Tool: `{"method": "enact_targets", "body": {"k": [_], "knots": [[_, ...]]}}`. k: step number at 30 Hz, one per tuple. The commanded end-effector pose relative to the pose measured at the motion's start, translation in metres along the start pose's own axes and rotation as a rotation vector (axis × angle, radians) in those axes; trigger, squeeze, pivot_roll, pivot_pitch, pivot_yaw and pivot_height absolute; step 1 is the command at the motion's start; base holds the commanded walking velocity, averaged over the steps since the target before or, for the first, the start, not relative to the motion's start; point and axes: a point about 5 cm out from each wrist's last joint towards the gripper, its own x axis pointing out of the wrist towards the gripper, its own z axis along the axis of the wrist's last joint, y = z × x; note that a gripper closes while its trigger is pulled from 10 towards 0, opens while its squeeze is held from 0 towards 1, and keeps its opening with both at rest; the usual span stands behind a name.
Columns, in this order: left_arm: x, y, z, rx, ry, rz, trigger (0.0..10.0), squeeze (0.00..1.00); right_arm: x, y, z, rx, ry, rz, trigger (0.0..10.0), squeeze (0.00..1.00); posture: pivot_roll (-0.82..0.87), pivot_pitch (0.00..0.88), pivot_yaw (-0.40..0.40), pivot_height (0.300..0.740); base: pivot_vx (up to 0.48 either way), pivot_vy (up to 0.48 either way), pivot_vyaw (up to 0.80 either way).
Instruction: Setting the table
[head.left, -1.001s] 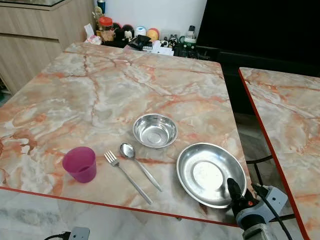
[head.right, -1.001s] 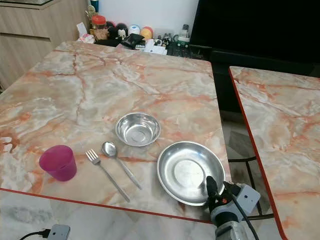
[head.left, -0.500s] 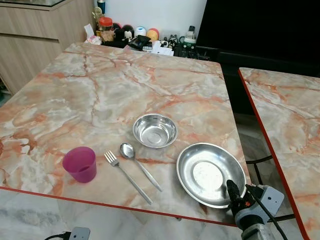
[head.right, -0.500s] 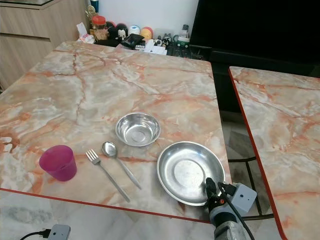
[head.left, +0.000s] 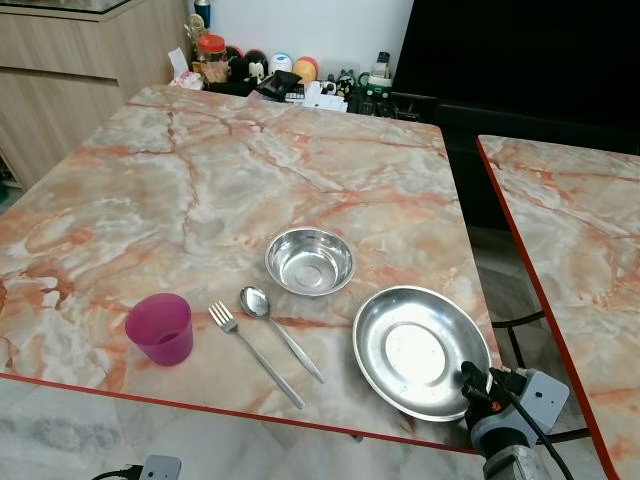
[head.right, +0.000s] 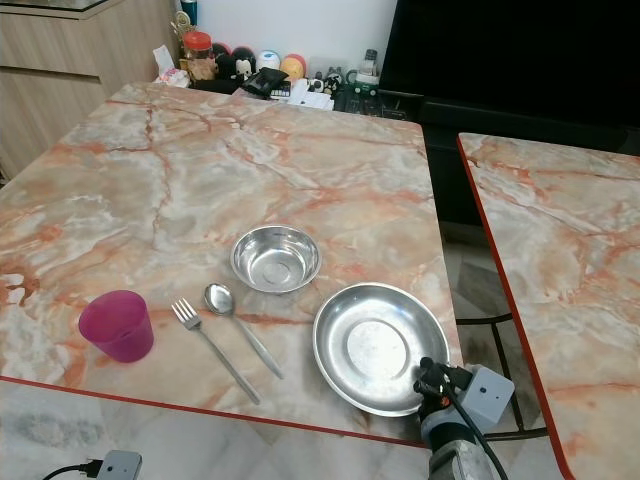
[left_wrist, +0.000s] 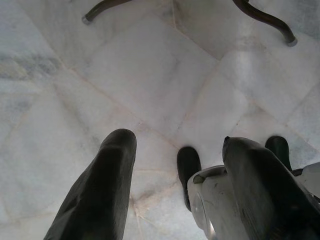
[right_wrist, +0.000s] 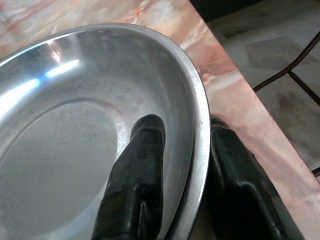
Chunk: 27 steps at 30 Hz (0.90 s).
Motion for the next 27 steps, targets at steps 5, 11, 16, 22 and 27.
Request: {"method": "enact_targets", "body": {"k": [5,11,16,22,27], "knots": [[-0.001,-0.005,-0.007,0.01,0.031,-0.019,10.0,0.0,-0.001,-0.017,0.008,0.002,-0.097,-0.127,0.0,0.0,0.09,0.138,-0.081,0.74,0.0,0.0,0.0],[0.0,-0.007,-0.006,0.025,0.028,-0.023,10.0,0.0,-0.004,-0.018,0.029,0.027,-0.254,-0.151,0.0,0.0,0.09,0.134,-0.082,0.74,0.0,0.0,0.0],[0.0,-0.006,-0.004,0.036,0.021,-0.01,10.0,0.0,0.003,-0.009,0.055,-0.019,-0.392,-0.136,0.0,0.0,0.07,0.136,-0.07,0.74,0.0,0.0,0.0],[-0.001,0.0,-0.005,0.032,0.018,0.019,10.0,0.0,0.011,0.005,0.079,-0.026,-0.493,-0.104,10.0,0.0,0.07,0.133,-0.07,0.74,0.0,0.0,0.0],[-0.003,0.001,-0.009,0.033,0.025,0.027,10.0,0.0,0.013,0.008,0.092,-0.011,-0.544,-0.099,10.0,0.0,0.07,0.13,-0.069,0.74,0.0,0.0,0.0]]}}
